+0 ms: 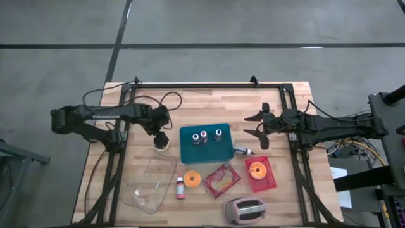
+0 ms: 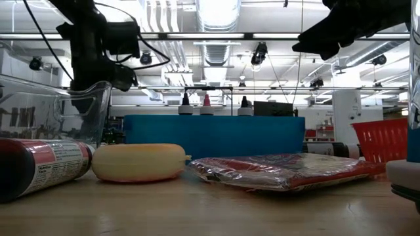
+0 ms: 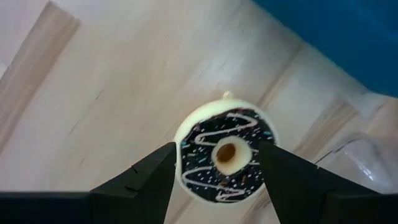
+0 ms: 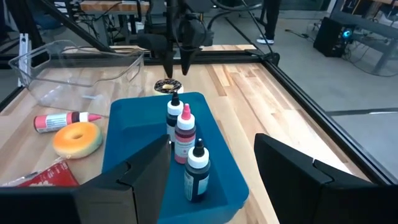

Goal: Pick & Place Food Item
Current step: Put the black donut into the red bin

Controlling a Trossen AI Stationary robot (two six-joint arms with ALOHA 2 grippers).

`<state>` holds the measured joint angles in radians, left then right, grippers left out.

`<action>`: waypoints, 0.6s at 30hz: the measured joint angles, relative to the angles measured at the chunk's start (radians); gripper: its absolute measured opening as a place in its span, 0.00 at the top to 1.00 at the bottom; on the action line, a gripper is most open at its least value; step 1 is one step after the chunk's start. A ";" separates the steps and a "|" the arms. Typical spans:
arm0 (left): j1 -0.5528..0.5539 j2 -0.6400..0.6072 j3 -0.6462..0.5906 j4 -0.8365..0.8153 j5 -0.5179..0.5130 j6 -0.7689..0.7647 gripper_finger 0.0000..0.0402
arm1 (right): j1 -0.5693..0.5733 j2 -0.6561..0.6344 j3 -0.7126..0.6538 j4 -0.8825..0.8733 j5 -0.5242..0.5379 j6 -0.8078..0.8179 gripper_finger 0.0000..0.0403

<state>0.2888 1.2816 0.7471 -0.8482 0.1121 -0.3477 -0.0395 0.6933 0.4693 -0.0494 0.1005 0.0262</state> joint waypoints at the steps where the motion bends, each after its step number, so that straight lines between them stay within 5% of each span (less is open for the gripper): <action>1: 0.004 0.002 0.000 -0.005 0.000 0.000 0.42 | 0.000 0.000 0.000 0.000 0.000 0.000 0.44; 18: 0.023 0.128 -0.002 -0.019 0.004 0.033 0.42 | 0.000 -0.038 0.000 -0.003 -0.005 -0.004 0.44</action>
<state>0.3117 1.4101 0.7456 -0.8677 0.1162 -0.3144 -0.0395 0.6550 0.4694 -0.0521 0.0952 0.0223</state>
